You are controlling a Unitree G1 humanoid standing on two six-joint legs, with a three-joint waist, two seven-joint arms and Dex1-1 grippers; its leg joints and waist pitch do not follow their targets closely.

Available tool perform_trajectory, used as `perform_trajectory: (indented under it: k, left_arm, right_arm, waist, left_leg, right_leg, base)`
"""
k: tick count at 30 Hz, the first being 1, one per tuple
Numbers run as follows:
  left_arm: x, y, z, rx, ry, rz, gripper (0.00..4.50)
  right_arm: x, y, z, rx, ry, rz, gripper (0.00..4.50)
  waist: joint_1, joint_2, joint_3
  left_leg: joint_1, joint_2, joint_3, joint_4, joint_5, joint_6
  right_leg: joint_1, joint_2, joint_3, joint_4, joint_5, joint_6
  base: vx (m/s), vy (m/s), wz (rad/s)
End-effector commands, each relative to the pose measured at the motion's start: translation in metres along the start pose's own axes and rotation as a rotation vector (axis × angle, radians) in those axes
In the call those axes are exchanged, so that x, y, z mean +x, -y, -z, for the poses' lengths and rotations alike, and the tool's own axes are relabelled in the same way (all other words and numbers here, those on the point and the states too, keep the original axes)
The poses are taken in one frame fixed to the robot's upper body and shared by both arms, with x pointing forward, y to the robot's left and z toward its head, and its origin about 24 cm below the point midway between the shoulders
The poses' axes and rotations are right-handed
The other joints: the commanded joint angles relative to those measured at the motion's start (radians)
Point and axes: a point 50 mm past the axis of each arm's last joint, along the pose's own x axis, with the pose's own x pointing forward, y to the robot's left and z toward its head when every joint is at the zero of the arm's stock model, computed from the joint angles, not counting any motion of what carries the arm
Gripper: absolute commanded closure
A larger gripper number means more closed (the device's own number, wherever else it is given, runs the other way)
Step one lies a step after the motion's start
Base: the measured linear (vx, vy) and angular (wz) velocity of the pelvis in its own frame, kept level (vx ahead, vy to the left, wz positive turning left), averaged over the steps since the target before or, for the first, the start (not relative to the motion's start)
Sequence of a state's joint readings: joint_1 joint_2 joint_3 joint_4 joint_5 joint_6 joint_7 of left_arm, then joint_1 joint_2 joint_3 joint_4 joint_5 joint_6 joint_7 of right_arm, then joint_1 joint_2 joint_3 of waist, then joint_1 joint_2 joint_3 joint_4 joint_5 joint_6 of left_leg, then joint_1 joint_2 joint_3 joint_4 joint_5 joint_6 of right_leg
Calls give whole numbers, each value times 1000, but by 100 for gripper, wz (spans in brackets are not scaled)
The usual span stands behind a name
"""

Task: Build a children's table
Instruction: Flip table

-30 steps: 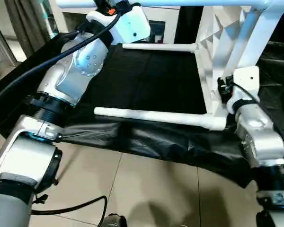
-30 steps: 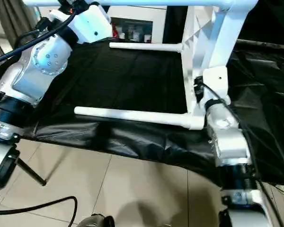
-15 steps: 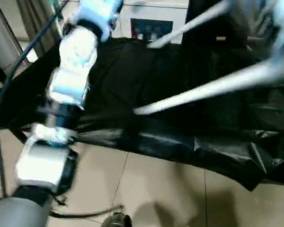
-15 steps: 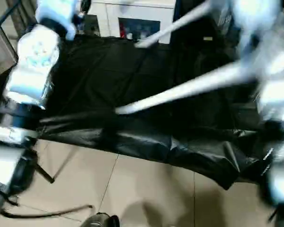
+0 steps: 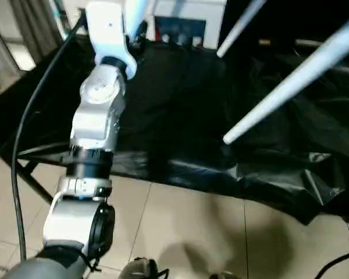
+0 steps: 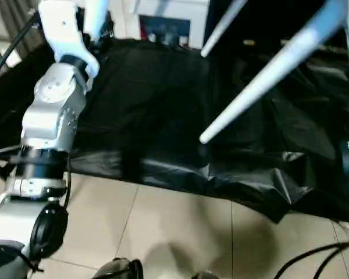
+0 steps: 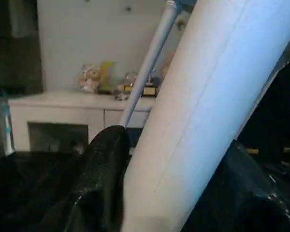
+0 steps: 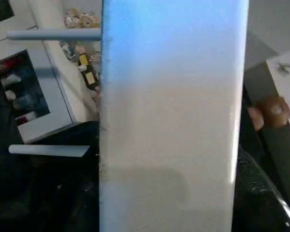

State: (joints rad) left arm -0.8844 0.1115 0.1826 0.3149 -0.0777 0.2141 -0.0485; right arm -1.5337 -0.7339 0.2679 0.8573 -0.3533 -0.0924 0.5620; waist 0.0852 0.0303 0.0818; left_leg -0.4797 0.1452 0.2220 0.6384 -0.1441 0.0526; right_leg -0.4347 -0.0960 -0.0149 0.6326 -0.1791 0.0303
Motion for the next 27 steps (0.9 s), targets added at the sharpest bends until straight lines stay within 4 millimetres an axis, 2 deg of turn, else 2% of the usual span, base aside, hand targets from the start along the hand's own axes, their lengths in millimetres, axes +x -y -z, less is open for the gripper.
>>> perform_trajectory:
  k: [1,2,4,6,9,10,11,14,16,18,20,21,22,23,25,26,27]
  left_arm:
    - [-6,-20,-16,-67,84,-111,221]
    - [-9,-21,-12,-3,76,-101,222]
    - [-10,-21,-10,28,71,-94,224]
    - [-14,-20,-3,117,56,-42,234]
    - [-16,-20,-1,191,60,-4,246]
    - [-16,-20,-2,198,61,-3,254]
    - [-16,-22,-3,218,66,0,263]
    - [-16,-26,-3,245,59,1,275]
    - [-16,-27,-3,256,56,5,279]
    - [-16,-28,-2,264,52,10,285]
    - [-16,-29,-1,270,49,14,286]
    - [-16,-29,1,282,43,24,287]
    - [-16,-29,1,282,43,24,287]
    - [-16,-31,5,293,33,30,287]
    - [-16,-32,8,300,23,36,287]
    - [-17,-34,15,311,2,46,287]
    - [-17,-34,15,311,2,46,287]
  right_arm:
    - [3,6,-12,-49,44,-30,213]
    - [6,6,-15,-64,56,-43,196]
    - [7,5,-17,-65,68,-53,182]
    - [11,0,-24,-86,106,-75,163]
    - [13,-1,-29,-104,144,-68,142]
    - [13,-1,-30,-104,151,-64,136]
    - [13,1,-34,-102,185,-41,130]
    - [11,5,-43,-41,284,-15,100]
    - [10,6,-46,-38,322,-7,96]
    - [9,5,-49,-31,361,0,58]
    - [8,4,-52,-6,409,-1,48]
    - [6,3,-58,41,483,15,37]
    - [6,3,-58,41,483,15,24]
    - [3,-1,-64,70,571,23,17]
    - [0,-6,-67,89,632,28,14]
    - [-4,-17,-73,117,732,34,14]
    - [-4,-17,-73,117,732,34,14]
  waist:
    - [-5,-36,-108]
    - [-6,-38,-103]
    - [-7,-29,-100]
    - [-10,-31,-97]
    - [-7,-33,-97]
    - [-9,-32,-95]
    - [-7,-30,-96]
    - [-10,-31,-93]
    - [-9,-33,-93]
    - [-8,-35,-94]
    - [-7,-36,-95]
    - [-6,-34,-97]
    - [-6,-34,-97]
    - [-6,-35,-98]
    - [-6,-34,-103]
    - [-3,-34,-104]
    - [-2,-33,-105]
  left_leg:
    - [62,70,-47,-49,-164,106]
    - [63,73,-45,-52,-185,110]
    - [68,77,-49,-58,-221,90]
    - [75,80,-48,-65,-254,54]
    - [82,81,-49,-68,-294,23]
    - [80,80,-50,-72,-317,6]
    - [86,81,-50,-75,-336,-17]
    - [83,78,-51,-78,-366,-40]
    - [83,78,-51,-78,-380,-41]
    - [81,77,-50,-76,-363,-36]
    - [77,76,-48,-71,-318,-16]
    - [77,76,-48,-70,-294,-4]
    - [77,76,-48,-70,-294,-4]
    - [72,74,-46,-67,-270,18]
    - [74,77,-48,-66,-250,27]
    - [77,76,-45,-65,-223,37]
    - [76,78,-46,-63,-209,45]
  right_leg:
    - [46,-47,6,-42,25,-305]
    - [39,-45,8,-49,-17,-293]
    - [34,-41,8,-51,-65,-270]
    - [29,-33,9,-51,-74,-256]
    - [23,-35,10,-53,-91,-246]
    - [23,-35,11,-52,-104,-237]
    - [20,-33,10,-51,-106,-230]
    - [19,-32,10,-49,-90,-222]
    - [20,-36,11,-51,-98,-211]
    - [21,-37,12,-49,-78,-213]
    - [26,-39,13,-46,-37,-225]
    - [28,-38,12,-44,-17,-233]
    - [28,-38,12,-44,-17,-233]
    - [33,-40,13,-44,4,-235]
    - [34,-41,11,-38,26,-231]
    - [32,-37,10,-38,53,-240]
    - [34,-40,10,-35,65,-245]
  base:
    - [0,0,0]
    - [0,0,0]
    - [0,0,0]
    - [0,0,0]
    - [0,0,0]
    - [0,0,0]
    - [0,0,0]
    - [0,0,0]
    - [0,0,0]
    - [0,0,0]
    - [0,0,0]
    - [0,0,0]
    - [0,0,0]
    - [0,0,0]
    - [0,0,0]
    - [0,0,0]
    - [0,0,0]
